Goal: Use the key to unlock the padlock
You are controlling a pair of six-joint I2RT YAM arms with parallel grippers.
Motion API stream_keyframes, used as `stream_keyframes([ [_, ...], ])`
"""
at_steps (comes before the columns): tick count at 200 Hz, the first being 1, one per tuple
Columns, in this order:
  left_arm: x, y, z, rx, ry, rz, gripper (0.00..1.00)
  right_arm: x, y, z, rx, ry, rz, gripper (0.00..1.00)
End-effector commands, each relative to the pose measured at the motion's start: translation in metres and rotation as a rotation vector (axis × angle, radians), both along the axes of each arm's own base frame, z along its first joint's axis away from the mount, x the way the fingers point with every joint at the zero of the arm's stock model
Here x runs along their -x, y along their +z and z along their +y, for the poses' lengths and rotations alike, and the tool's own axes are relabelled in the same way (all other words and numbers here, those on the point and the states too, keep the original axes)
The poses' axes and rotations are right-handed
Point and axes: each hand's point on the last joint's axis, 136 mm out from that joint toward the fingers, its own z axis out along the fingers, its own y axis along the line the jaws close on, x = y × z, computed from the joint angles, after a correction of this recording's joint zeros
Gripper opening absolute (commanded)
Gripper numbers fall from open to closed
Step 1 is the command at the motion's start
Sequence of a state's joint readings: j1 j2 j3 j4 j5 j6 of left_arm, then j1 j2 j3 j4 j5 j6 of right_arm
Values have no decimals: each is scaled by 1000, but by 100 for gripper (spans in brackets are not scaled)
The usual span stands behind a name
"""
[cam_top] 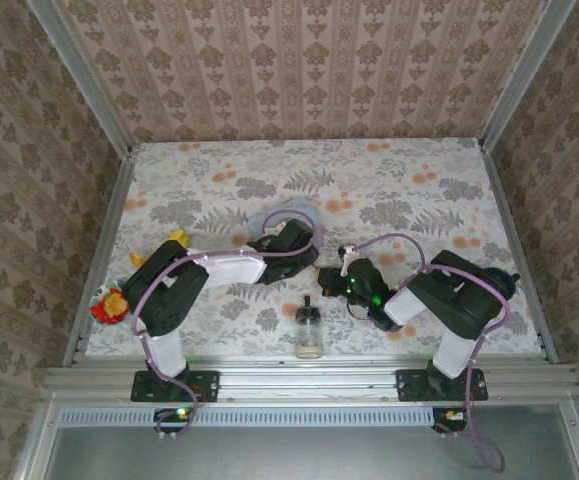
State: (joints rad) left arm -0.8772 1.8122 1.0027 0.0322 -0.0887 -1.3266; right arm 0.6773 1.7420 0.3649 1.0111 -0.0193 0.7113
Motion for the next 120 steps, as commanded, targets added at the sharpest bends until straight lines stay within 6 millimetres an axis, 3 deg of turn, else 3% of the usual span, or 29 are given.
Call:
stream_keyframes([
  [1, 11, 34, -16, 109, -28, 51, 17, -15, 34, 0, -43, -53, -93, 0],
  [120, 5, 36, -20, 175, -2, 129, 17, -13, 45, -16, -49, -129, -59, 0],
])
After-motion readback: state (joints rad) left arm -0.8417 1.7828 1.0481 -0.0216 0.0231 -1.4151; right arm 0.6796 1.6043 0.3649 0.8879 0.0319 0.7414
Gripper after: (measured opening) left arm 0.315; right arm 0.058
